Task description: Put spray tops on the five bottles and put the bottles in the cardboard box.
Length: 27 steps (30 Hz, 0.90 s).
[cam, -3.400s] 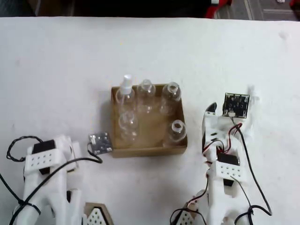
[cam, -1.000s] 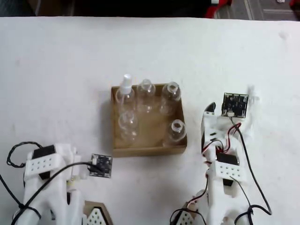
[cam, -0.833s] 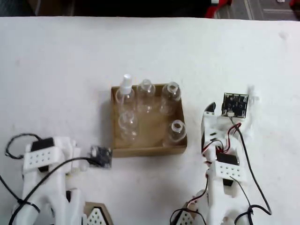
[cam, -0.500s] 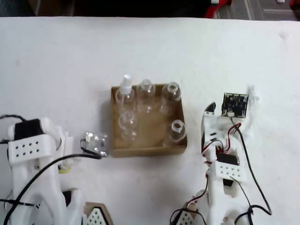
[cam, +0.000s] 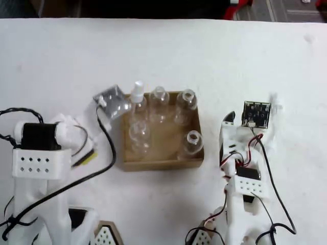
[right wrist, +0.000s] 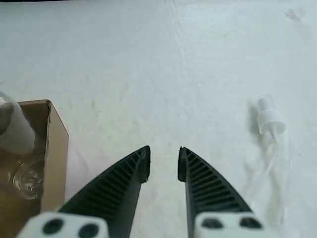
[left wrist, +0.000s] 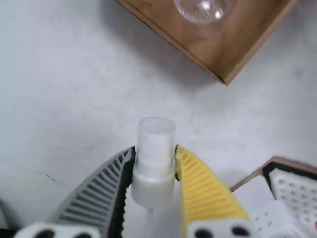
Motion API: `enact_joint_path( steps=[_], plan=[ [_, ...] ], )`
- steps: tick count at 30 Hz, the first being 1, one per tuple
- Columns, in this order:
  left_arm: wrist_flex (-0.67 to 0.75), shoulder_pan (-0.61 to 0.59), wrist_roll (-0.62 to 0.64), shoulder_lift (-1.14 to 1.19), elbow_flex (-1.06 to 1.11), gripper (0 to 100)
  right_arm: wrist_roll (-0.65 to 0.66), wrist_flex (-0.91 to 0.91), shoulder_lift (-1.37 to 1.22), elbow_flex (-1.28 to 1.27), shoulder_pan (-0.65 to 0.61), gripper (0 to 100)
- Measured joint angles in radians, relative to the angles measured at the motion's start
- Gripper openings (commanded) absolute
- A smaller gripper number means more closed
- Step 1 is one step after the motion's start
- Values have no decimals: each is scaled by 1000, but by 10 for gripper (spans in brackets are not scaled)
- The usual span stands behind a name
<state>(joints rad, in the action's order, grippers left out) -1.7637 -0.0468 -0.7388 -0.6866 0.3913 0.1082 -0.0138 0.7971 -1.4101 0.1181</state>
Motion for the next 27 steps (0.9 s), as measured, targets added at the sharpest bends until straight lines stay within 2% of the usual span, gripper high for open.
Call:
enact_joint_path(
  steps=[5, 9, 13, 17, 23, 27],
  plan=[
    [40, 35, 210, -64, -114, 22, 0, 0, 0, 0, 0, 80],
    [114, 40, 321, -279, -107, 22, 0, 0, 0, 0, 0, 80],
    [295, 40, 437, -549, 29, 23, 0, 0, 0, 0, 0, 80],
    [440, 43, 577, -721, 198, 23, 0, 0, 0, 0, 0, 80],
    [594, 44, 717, -761, 209, 23, 0, 0, 0, 0, 0, 80],
    [700, 127, 778, -763, 209, 24, 0, 0, 0, 0, 0, 80]
  ],
)
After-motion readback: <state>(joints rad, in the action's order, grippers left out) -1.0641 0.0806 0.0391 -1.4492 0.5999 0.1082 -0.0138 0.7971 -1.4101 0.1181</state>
